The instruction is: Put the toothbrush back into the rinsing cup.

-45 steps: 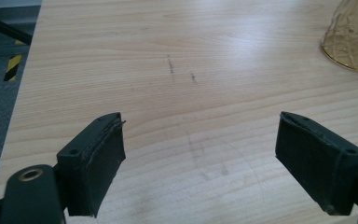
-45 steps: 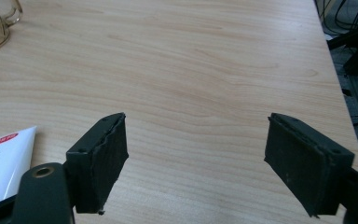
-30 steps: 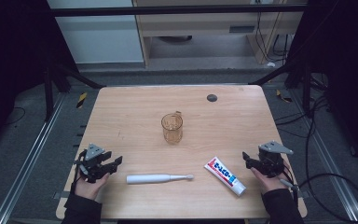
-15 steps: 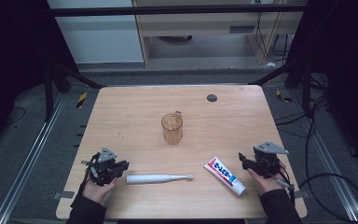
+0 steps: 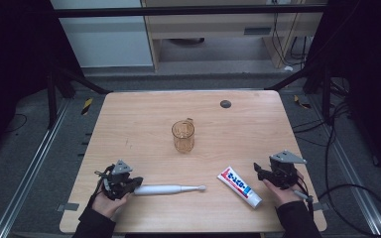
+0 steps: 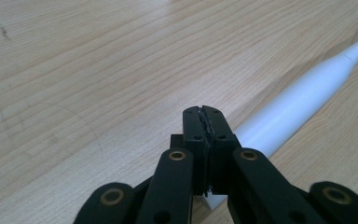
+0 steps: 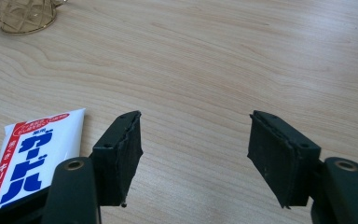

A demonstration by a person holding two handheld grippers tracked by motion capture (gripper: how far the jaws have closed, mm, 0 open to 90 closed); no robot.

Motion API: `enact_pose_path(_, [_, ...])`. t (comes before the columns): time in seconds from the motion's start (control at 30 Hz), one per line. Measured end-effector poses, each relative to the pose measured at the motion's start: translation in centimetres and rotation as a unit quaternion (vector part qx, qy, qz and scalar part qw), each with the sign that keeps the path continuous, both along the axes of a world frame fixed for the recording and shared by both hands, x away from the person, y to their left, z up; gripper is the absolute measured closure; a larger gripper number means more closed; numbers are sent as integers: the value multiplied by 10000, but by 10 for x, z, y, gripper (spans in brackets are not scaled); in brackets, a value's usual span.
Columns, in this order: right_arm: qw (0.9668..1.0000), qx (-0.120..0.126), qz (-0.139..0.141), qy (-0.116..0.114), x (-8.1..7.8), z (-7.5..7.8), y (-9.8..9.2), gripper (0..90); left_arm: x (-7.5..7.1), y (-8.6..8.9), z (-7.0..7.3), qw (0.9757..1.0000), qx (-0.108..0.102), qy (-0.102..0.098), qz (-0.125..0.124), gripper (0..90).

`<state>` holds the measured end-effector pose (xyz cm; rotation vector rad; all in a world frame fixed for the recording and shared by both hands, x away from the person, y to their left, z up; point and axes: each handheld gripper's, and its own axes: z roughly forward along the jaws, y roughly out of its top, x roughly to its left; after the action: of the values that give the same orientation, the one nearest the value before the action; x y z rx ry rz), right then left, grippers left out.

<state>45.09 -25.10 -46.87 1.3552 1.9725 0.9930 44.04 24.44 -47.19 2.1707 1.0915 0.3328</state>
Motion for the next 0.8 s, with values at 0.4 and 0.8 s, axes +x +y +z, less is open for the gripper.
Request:
enact_pose_path(0.4, [10000,9,-15,0,0,0,-1,343,-3,-4,-1,9998,74,103,-134,888])
enact_pose_path(0.8, [10000,5,-22,21,-1,0,0,342,-10,-7,-1,9995,163,116,-237,889])
